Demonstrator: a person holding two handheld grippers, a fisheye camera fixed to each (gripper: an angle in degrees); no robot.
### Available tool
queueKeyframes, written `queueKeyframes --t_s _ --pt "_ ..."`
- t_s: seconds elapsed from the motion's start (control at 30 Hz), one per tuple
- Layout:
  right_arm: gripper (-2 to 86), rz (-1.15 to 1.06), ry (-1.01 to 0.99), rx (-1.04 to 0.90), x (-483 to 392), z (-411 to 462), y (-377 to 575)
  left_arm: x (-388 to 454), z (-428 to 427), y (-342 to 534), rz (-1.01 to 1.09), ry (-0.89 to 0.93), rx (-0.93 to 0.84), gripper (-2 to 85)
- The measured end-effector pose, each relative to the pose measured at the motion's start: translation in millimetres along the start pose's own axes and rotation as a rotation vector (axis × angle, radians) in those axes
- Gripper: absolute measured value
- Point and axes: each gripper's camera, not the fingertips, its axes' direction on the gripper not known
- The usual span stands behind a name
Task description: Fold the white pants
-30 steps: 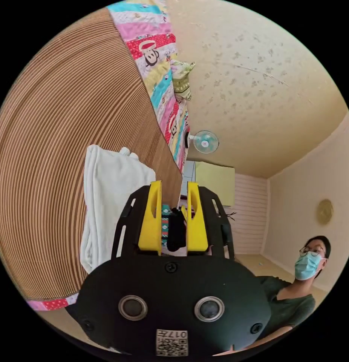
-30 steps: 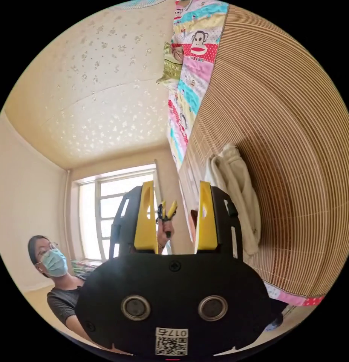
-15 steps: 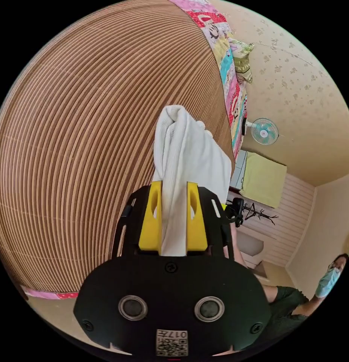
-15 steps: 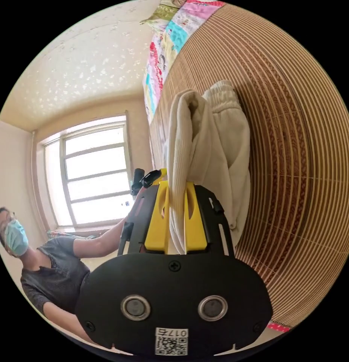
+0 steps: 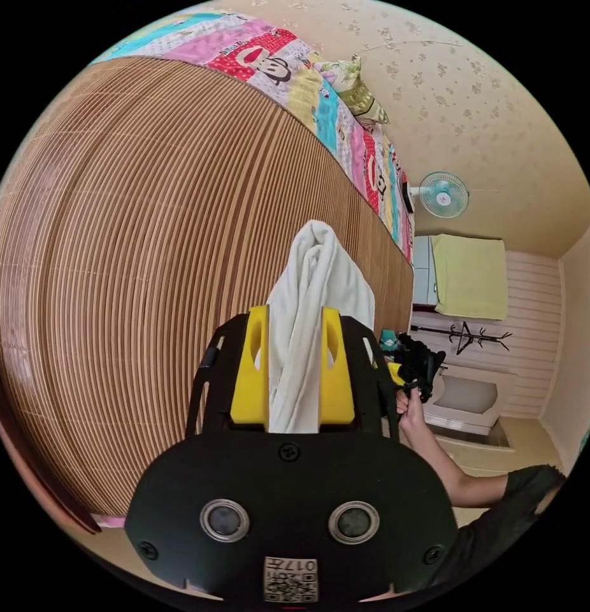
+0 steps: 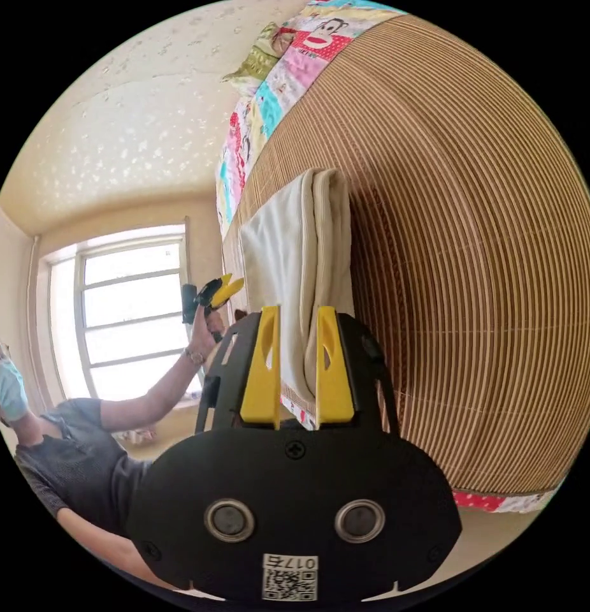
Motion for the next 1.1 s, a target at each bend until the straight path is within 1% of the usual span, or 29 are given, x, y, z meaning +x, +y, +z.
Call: queueKeyframes --t_s 0.07,0.13,0.17,0.23,0.3,0.33,0.37,0.43,0.53,0.6,0.67,0.73,0.9,0.97,1.1 --pt "6.4 -0.082 0.131 -0.178 -8 25 29 1 -2 23 0.031 -0.009 -0.043 13.5" --pt "6.5 -0.115 0.237 -0.288 -11 49 53 4 6 48 0.066 -0.033 -0.125 13.5" --pt "6.9 -0.132 0.276 -0.334 -11 64 66 5 16 65 0.079 -0.040 -0.194 13.5" --pt "7.2 -0.146 0.283 -0.366 -13 84 78 4 34 89 0.077 -0.063 -0.290 13.4" --pt "7.1 -0.142 0.295 -0.372 -13 100 81 -3 60 113 0.023 -0.139 -0.428 10.5" --pt "6.9 -0.138 0.323 -0.354 -15 107 80 -5 62 116 0.010 -0.143 -0.442 10.0" --pt "6.7 -0.129 0.366 -0.360 -15 113 79 -7 59 118 -0.009 -0.134 -0.426 8.8" --pt "6.1 -0.131 0.382 -0.369 -18 118 77 -13 51 114 -0.044 -0.094 -0.420 7.7" --pt "4.6 -0.210 0.389 -0.396 -31 117 81 -29 39 103 -0.092 -0.021 -0.424 6.6" --pt "3.4 -0.206 0.416 -0.360 -37 108 83 -35 27 95 -0.089 -0.036 -0.406 6.4" --pt "2.2 -0.156 0.447 -0.247 -46 88 83 -40 18 90 -0.115 -0.044 -0.383 6.3" --pt "1.7 -0.170 0.440 -0.192 -58 82 83 -48 15 88 -0.154 -0.013 -0.370 6.4" --pt "1.5 -0.145 0.465 -0.193 -73 112 79 -62 10 86 -0.247 0.042 -0.326 6.4" --pt "1.8 -0.091 0.521 -0.211 -71 135 80 -63 8 84 -0.266 0.039 -0.321 6.4" --pt "1.8 -0.056 0.621 -0.182 -75 143 84 -59 3 75 -0.258 0.015 -0.329 6.4"
